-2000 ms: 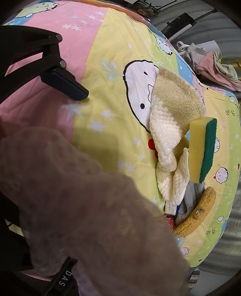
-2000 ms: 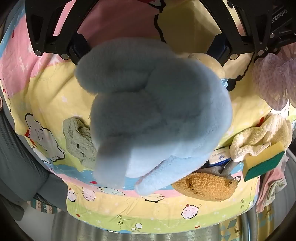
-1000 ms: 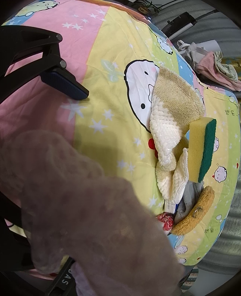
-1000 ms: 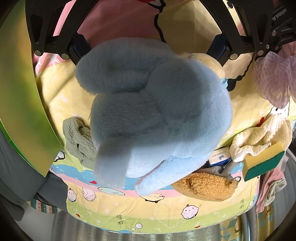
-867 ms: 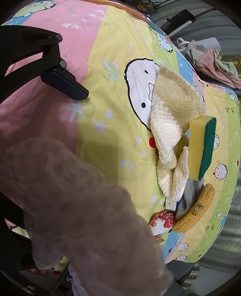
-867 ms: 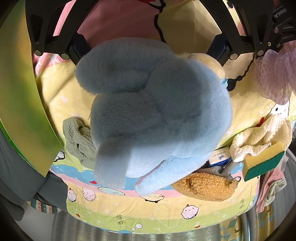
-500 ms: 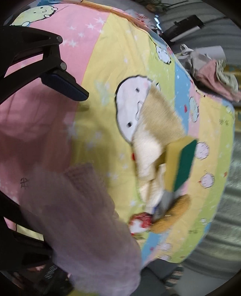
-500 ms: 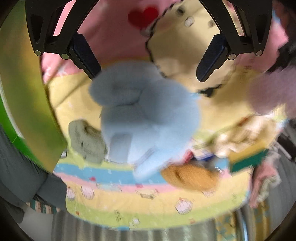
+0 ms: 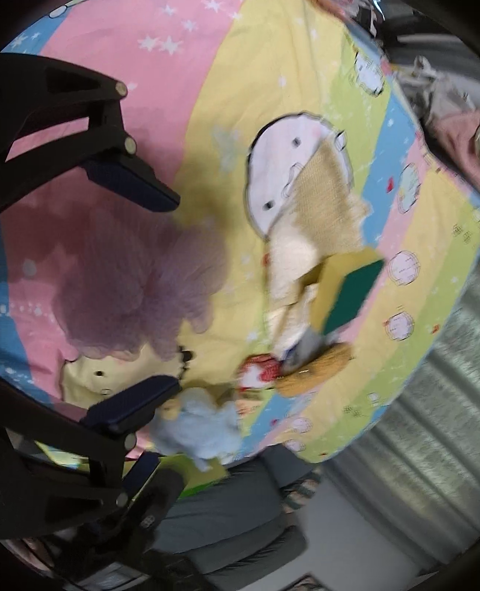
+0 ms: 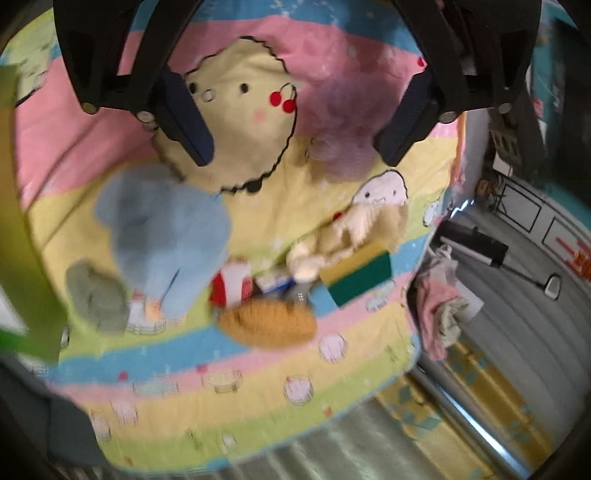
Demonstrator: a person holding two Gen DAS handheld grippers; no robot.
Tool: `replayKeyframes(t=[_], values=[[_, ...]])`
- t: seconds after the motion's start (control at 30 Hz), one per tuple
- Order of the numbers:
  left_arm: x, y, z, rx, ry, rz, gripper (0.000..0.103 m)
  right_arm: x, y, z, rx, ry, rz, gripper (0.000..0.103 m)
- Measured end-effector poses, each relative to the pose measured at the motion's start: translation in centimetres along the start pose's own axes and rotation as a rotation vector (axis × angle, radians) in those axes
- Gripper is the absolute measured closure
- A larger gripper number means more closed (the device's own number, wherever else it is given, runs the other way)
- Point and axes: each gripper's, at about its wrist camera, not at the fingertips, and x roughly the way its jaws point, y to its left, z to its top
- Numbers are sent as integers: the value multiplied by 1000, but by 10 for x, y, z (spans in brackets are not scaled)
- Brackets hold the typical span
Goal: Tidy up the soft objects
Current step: 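Lift the puff with the left tool while the right tool grasps it, then carry the puff with the right tool into the green-rimmed box and release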
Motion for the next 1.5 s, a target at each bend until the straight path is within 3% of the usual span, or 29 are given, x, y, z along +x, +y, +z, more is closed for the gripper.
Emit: replayKeyframes(t=[0.1, 0.2, 0.3, 0.37, 0.47, 0.6, 0.7, 0.93, 1.13, 1.33, 1.5], values=[[11, -10, -7, 42, 76, 15, 47, 24, -2, -4, 58, 86, 51, 25], [24, -6, -10, 72, 134, 89, 59, 48, 2, -6, 68, 152, 106, 32], [26, -5, -12, 75, 143, 96, 71, 68, 11, -5, 38, 195, 155, 35], [24, -5, -13, 93, 136, 90, 76, 80, 13, -4, 31, 230, 188, 40], [30, -7, -17, 113, 150, 71, 78, 105, 10, -6, 48, 287, 191, 56], [33, -15, -18, 151, 141, 38, 81, 106, 3, -6, 68, 272, 276, 68], [33, -26, -18, 195, 117, 1, 81, 83, -4, 2, 82, 201, 327, 69], [24, -94, -14, 330, -33, -154, 82, -11, -26, 28, 66, -92, 235, 69], [21, -172, -12, 500, -71, -308, 82, -97, -76, 34, 129, -334, 158, 69], [42, -244, -21, 645, -15, -470, 81, -151, -127, 25, 268, -512, 20, 69], [67, -290, -37, 710, 78, -563, 81, -174, -163, 17, 387, -578, -84, 69]])
